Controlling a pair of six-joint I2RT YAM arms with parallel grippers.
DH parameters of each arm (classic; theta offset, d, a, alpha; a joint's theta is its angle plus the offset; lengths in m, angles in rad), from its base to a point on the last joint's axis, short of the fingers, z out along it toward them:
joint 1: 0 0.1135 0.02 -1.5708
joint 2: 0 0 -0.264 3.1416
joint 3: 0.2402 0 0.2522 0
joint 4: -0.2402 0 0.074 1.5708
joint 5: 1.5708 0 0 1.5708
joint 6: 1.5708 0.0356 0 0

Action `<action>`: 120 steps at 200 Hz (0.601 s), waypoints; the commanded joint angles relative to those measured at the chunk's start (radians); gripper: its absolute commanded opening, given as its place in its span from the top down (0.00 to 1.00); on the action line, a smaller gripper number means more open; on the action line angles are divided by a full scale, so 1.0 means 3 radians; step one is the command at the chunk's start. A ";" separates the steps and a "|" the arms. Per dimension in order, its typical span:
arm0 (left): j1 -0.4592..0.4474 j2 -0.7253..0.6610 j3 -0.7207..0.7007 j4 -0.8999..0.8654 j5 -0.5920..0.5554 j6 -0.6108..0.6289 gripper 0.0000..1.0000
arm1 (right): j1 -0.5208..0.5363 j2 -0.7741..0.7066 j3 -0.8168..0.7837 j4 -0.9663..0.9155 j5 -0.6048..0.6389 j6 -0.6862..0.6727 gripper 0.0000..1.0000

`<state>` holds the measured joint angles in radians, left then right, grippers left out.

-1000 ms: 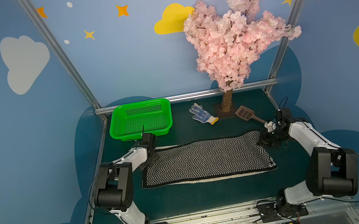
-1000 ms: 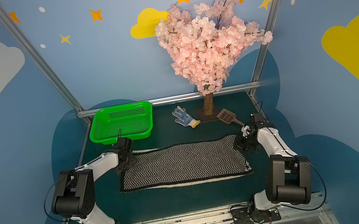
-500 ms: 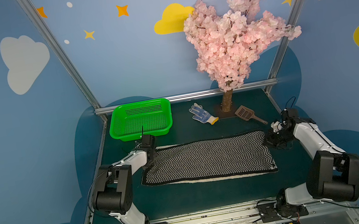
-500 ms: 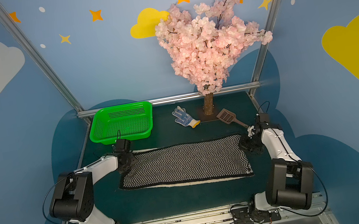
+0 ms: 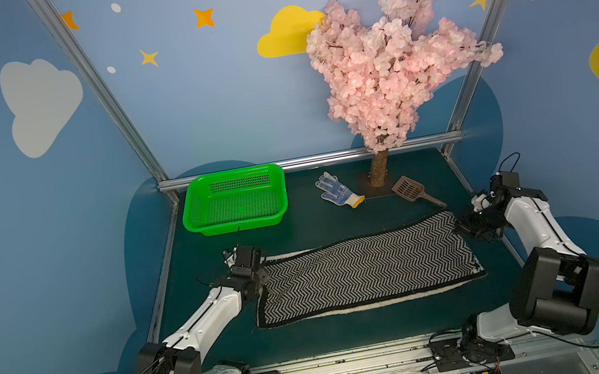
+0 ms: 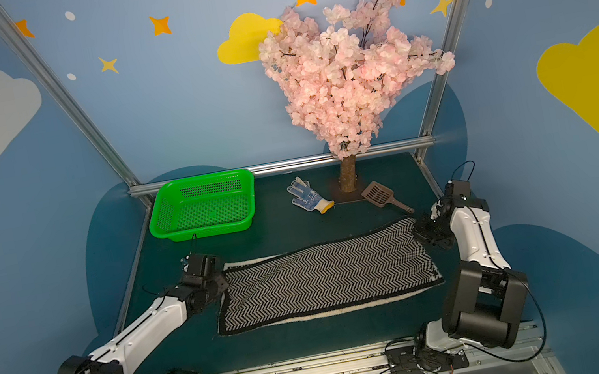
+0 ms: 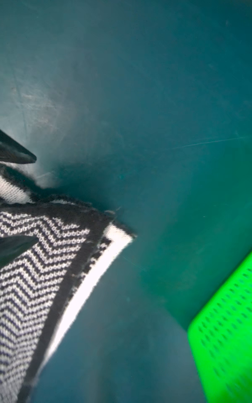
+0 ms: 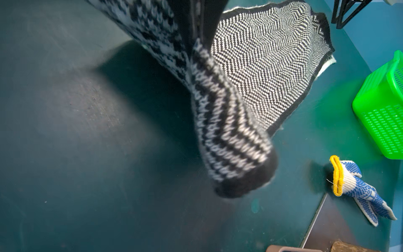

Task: Roll up the scarf and place it into the basket
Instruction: Flatten out the scarf at the center of the board.

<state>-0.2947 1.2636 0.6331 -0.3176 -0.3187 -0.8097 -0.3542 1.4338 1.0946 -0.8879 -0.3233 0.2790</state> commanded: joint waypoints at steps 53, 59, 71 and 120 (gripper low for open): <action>0.0024 0.0956 0.0434 0.0089 -0.0022 0.0096 0.43 | 0.0055 -0.0067 0.0024 -0.0121 -0.0063 -0.0062 1.00; 0.0024 0.0999 0.0460 0.0106 -0.0039 0.0096 0.43 | 0.0056 -0.0077 0.0021 -0.0119 -0.0067 -0.0065 1.00; 0.0024 0.1054 0.0486 0.0139 -0.0069 0.0094 0.43 | 0.0056 -0.0094 0.0006 -0.0119 -0.0063 -0.0068 1.00; 0.0106 0.1159 0.0528 0.0269 -0.0077 0.0090 0.44 | 0.0057 -0.0098 -0.0049 -0.0078 -0.0158 -0.0090 1.00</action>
<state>-0.2813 1.5898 0.7788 -0.2653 -0.3336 -0.7914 -0.3431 1.4250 1.0935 -0.8970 -0.3412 0.2699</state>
